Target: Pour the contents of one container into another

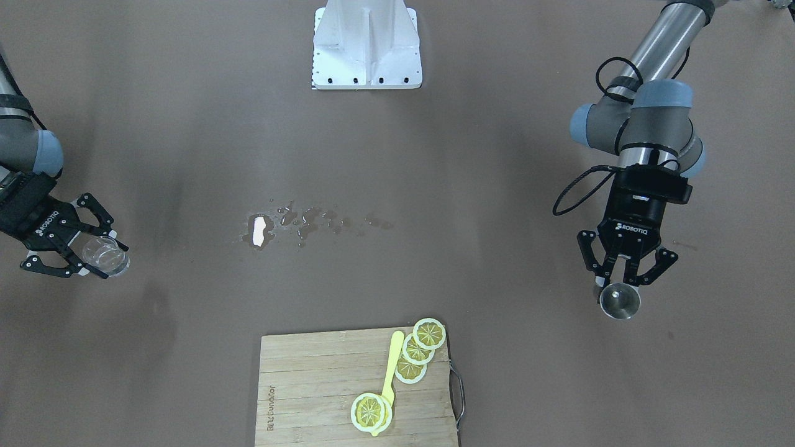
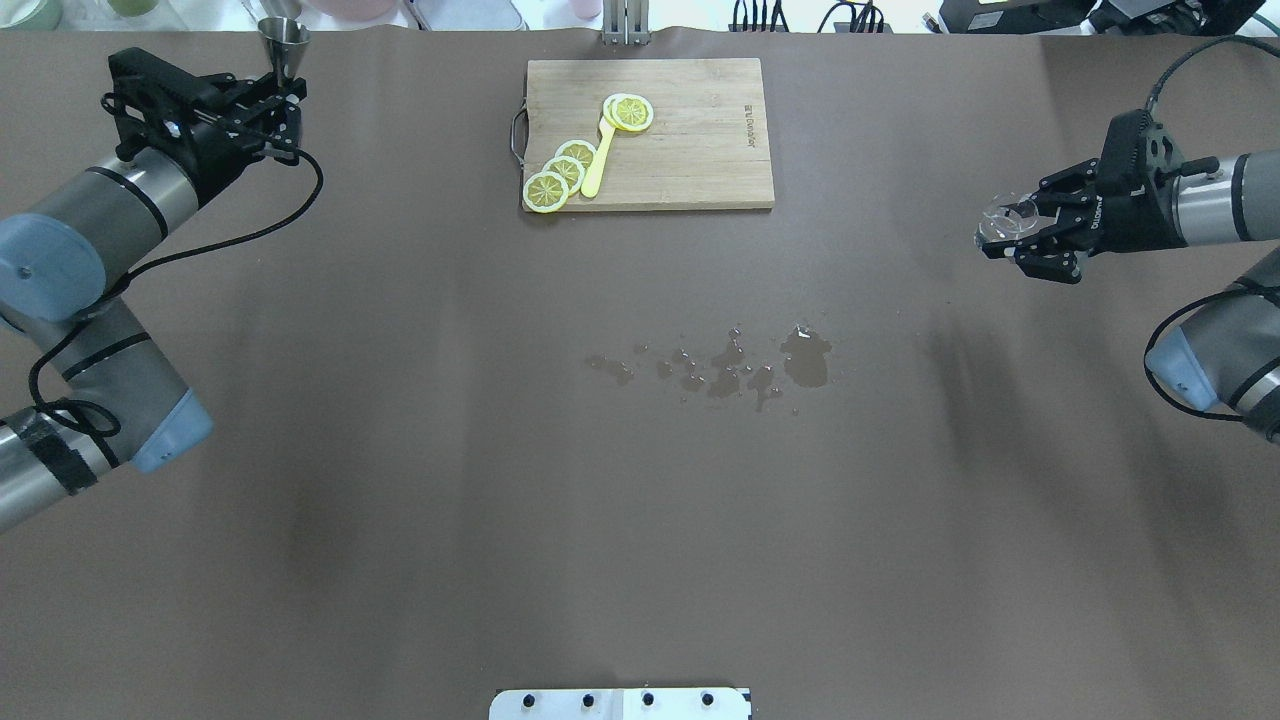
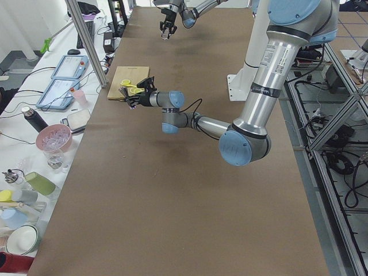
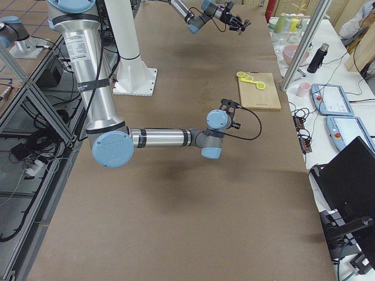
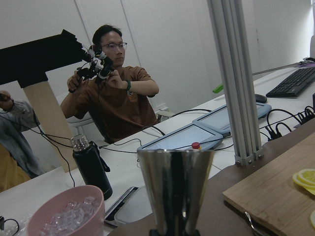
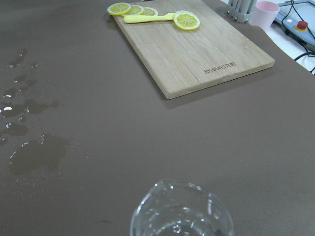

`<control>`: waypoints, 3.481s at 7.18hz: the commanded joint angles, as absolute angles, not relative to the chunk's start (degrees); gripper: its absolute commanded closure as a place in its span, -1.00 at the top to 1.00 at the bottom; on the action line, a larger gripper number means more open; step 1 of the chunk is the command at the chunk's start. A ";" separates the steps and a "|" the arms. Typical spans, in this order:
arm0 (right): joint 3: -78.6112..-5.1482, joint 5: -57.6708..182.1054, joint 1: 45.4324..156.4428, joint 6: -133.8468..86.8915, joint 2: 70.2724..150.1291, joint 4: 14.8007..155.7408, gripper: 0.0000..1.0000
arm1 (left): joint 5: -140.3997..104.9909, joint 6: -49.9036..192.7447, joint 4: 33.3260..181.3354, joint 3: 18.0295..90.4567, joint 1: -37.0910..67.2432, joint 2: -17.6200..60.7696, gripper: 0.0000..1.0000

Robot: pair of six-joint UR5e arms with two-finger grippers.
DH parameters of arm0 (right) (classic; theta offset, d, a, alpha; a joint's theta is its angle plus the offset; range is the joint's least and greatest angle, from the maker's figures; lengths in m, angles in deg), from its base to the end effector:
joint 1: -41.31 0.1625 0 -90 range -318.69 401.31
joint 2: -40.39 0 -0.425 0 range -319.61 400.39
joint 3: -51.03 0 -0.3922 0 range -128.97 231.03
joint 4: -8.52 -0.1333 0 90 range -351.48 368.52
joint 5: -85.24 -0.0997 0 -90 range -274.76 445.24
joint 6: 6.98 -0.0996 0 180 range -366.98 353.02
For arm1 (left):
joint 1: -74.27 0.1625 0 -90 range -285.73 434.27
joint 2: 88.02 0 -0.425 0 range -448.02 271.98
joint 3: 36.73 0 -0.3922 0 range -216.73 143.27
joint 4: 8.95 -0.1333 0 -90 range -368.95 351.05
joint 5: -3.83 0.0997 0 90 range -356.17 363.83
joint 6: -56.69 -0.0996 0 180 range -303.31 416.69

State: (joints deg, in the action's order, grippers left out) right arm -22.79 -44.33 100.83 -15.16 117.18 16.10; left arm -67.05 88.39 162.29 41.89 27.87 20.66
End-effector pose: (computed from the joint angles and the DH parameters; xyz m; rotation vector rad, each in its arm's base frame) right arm -0.2353 -0.5375 0.5126 1.0855 -1.0031 -0.7944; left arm 0.3086 -0.5647 0.4180 1.3682 0.7229 -0.0933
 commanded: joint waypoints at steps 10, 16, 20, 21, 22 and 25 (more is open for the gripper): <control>-10.16 -48.35 93.25 -7.43 114.05 1.05 -1.00 | -32.58 112.15 153.58 44.73 39.81 13.33 -1.00; -7.77 -48.27 93.60 -6.89 112.90 0.88 -1.00 | -20.17 128.00 132.76 56.44 45.52 6.50 -1.00; -7.33 -47.83 93.95 -6.98 112.46 -0.08 -0.42 | -15.62 141.19 115.46 62.06 49.29 6.20 -1.00; -7.33 -47.74 93.95 -7.15 112.46 -0.18 -0.27 | -13.33 152.73 103.76 63.37 50.01 6.29 -1.00; -7.33 -47.74 93.95 -7.24 112.38 -0.26 -0.15 | -12.18 160.32 96.07 63.99 50.27 6.20 -1.00; -7.33 -47.65 94.04 -7.42 112.38 -0.53 -0.06 | -11.90 164.00 95.47 62.69 51.24 5.76 -1.00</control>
